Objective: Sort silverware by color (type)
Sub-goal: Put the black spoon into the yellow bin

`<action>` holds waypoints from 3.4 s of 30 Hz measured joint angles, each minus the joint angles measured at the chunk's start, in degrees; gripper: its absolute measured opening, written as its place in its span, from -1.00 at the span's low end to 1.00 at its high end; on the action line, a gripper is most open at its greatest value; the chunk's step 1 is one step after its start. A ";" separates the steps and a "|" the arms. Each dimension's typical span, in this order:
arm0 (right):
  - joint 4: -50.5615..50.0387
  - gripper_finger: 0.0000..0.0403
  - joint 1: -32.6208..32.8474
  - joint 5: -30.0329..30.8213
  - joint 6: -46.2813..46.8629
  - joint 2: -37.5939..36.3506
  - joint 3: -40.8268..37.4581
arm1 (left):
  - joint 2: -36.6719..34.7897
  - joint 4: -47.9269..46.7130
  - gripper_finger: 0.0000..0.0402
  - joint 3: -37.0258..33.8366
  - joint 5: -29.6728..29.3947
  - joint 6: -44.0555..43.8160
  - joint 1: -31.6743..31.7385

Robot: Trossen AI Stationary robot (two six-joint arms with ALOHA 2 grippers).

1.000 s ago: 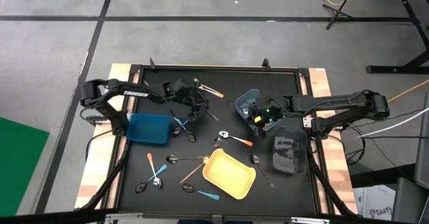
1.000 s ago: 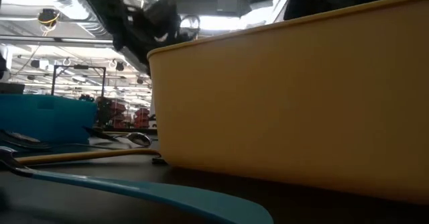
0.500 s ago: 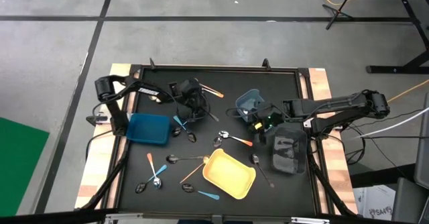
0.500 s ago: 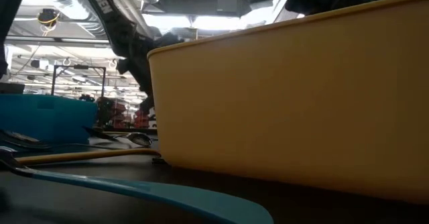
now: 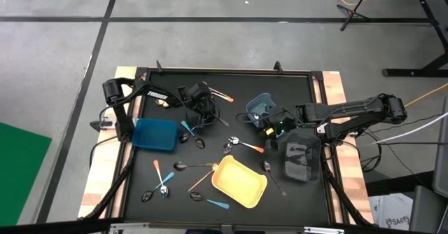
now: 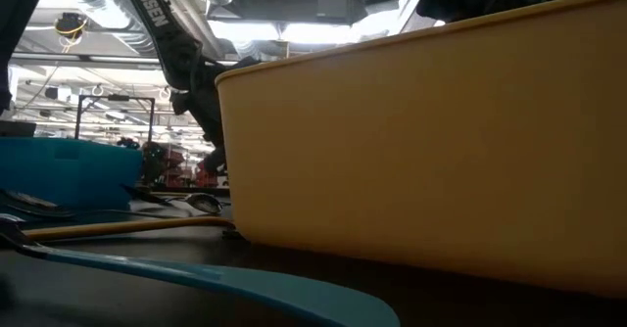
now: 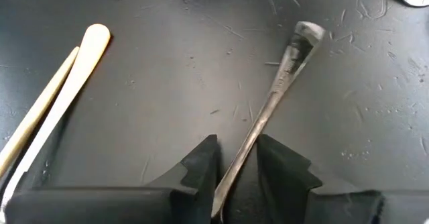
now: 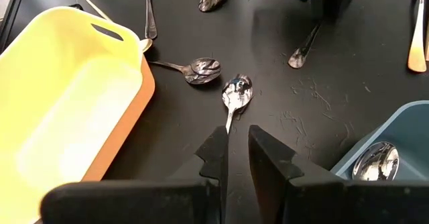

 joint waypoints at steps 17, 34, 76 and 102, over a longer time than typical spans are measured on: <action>-0.27 -0.75 -0.02 0.00 0.00 0.00 0.00 | 0.07 -0.17 -0.97 -0.02 0.07 -0.11 -0.03; -13.19 -0.75 -0.02 4.95 7.50 -2.25 3.73 | -1.64 -0.70 -0.95 -0.17 -1.26 -0.39 -0.42; -32.05 -0.75 -0.02 13.07 12.87 -6.23 13.27 | -18.27 17.30 -0.95 -0.08 -0.74 -15.46 -33.41; -29.18 -0.75 -0.02 14.08 14.64 -5.53 13.20 | 2.81 51.07 -0.95 0.91 -2.93 -37.69 -40.61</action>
